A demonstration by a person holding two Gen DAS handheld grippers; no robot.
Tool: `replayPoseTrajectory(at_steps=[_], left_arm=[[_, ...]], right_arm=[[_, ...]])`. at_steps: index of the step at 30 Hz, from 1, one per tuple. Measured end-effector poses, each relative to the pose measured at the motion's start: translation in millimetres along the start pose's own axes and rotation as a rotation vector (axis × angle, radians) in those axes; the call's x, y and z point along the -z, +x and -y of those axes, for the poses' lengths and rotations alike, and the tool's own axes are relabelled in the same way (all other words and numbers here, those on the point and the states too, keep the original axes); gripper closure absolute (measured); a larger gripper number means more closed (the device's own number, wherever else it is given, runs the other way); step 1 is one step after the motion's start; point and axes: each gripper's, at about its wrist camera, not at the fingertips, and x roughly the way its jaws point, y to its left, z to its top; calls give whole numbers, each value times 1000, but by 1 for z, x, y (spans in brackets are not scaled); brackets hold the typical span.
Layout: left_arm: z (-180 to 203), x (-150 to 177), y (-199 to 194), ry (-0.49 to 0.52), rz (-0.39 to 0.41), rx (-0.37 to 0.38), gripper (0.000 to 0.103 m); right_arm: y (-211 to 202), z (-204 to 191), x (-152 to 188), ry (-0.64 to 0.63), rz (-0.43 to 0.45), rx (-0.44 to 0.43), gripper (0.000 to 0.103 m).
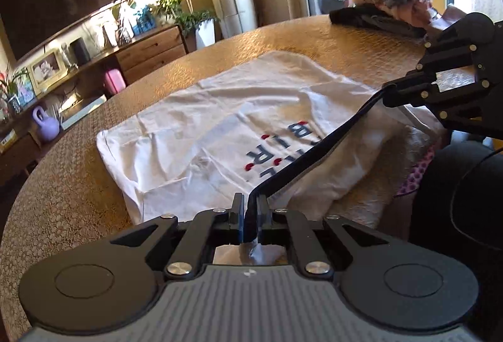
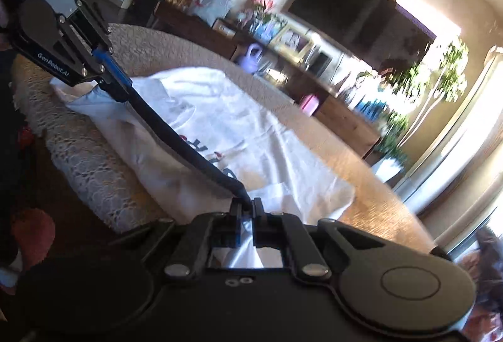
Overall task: Fold clothes
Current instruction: 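Pull the collar trim with the left gripper to straighten the shirt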
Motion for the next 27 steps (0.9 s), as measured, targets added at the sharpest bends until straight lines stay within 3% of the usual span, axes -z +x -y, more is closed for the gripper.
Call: replayPoseTrajectory(at_steps=[6,9,13,19,27], left_arm=[[-4,8,25,-24,-42,4,96],[-6,10,28,-33,-48,9,97],[-7,11,30,-47,-52,13,97],[-7,11,29,-46,-47,16,97],[-7,13,26,-59,-47,19,97]], right_arm=[[36,-7,10,8,-97,-57,0],[39,-7,15,21,-116,-89,0],[29,-10,19,14,-96,-62,0],[24,-3,25,104,-118,-92,0],[27,40,24,448,-127,-198,0]])
